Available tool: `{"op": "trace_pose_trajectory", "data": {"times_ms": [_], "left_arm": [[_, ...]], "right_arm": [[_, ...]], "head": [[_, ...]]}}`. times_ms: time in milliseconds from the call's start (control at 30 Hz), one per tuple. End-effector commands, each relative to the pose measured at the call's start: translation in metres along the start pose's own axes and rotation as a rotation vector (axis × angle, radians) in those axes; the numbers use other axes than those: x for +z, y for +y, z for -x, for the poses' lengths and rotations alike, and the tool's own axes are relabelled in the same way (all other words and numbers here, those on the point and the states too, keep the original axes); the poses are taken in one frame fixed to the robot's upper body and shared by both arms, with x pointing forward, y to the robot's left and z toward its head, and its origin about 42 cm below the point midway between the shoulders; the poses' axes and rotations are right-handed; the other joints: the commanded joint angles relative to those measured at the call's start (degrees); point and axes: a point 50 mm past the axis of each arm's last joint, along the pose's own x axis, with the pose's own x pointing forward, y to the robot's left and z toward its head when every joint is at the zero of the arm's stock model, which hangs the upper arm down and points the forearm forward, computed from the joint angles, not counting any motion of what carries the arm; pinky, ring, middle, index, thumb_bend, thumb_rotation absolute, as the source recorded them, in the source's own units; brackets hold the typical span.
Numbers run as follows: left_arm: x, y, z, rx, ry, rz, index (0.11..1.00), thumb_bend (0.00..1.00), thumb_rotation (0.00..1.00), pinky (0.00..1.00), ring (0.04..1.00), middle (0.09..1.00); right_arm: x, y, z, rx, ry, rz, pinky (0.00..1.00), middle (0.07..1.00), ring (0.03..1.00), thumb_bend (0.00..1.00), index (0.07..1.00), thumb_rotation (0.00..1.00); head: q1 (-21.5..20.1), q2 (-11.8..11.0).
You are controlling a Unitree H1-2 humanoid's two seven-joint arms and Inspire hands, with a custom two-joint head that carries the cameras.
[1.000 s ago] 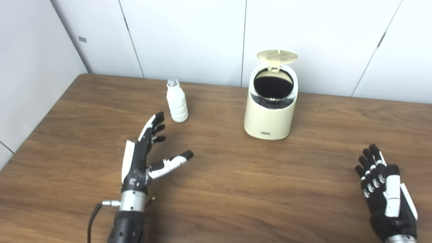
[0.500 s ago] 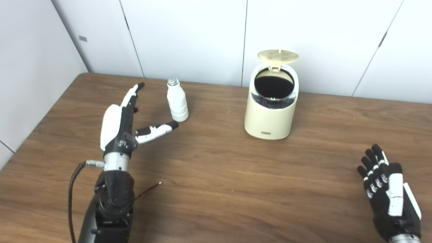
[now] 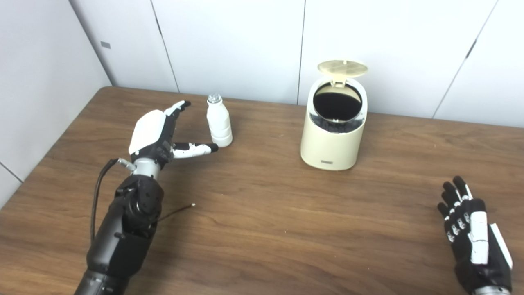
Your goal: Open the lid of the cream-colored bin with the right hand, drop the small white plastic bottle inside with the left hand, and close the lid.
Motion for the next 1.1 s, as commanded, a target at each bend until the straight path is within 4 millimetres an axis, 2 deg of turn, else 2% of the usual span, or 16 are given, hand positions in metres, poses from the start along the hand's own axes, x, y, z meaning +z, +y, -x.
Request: {"op": "trace_pose_trajectory", "data": {"times_ms": [0, 233, 533, 733, 867, 1067], "left_arm": [[0.012, 0.018, -0.018, 0.029, -0.050, -0.007, 0.900, 1.00, 0.47, 0.70, 0.865, 0.884], [0.017, 0.017, -0.036, -0.033, -0.042, 0.067, 0.906, 1.00, 0.48, 0.74, 0.892, 0.908], [0.025, 0.012, -0.052, -0.039, -0.058, 0.078, 0.897, 1.00, 0.47, 0.77, 0.892, 0.887], [0.030, 0.012, -0.057, -0.041, -0.065, 0.069, 0.894, 1.00, 0.46, 0.69, 0.845, 0.875], [0.030, 0.011, -0.060, -0.044, -0.063, 0.092, 0.872, 1.00, 0.46, 0.72, 0.845, 0.849], [0.029, 0.008, -0.061, -0.044, -0.081, 0.134, 0.841, 1.00, 0.39, 0.61, 0.734, 0.811]], "right_arm": [[0.018, 0.002, -0.005, 0.005, -0.101, 0.020, 1.00, 0.976, 1.000, 0.60, 0.994, 1.00], [0.015, 0.003, -0.005, -0.002, -0.101, 0.037, 1.00, 0.968, 1.000, 0.62, 0.995, 1.00], [0.012, 0.004, -0.006, -0.006, -0.098, 0.046, 1.00, 0.964, 1.000, 0.59, 0.995, 1.00], [0.011, 0.005, -0.006, -0.010, -0.094, 0.049, 1.00, 0.957, 1.000, 0.58, 0.987, 1.00], [0.011, 0.006, -0.007, -0.010, -0.098, 0.042, 1.00, 0.957, 1.000, 0.58, 0.987, 1.00], [0.009, 0.006, -0.006, -0.005, -0.098, 0.050, 1.00, 0.951, 0.999, 0.59, 0.980, 1.00]], "head": [[0.0, 0.1], [-0.2, 0.0], [-0.6, -0.1], [-0.7, 0.1], [-1.0, 0.2], [-1.1, 0.3]]}}
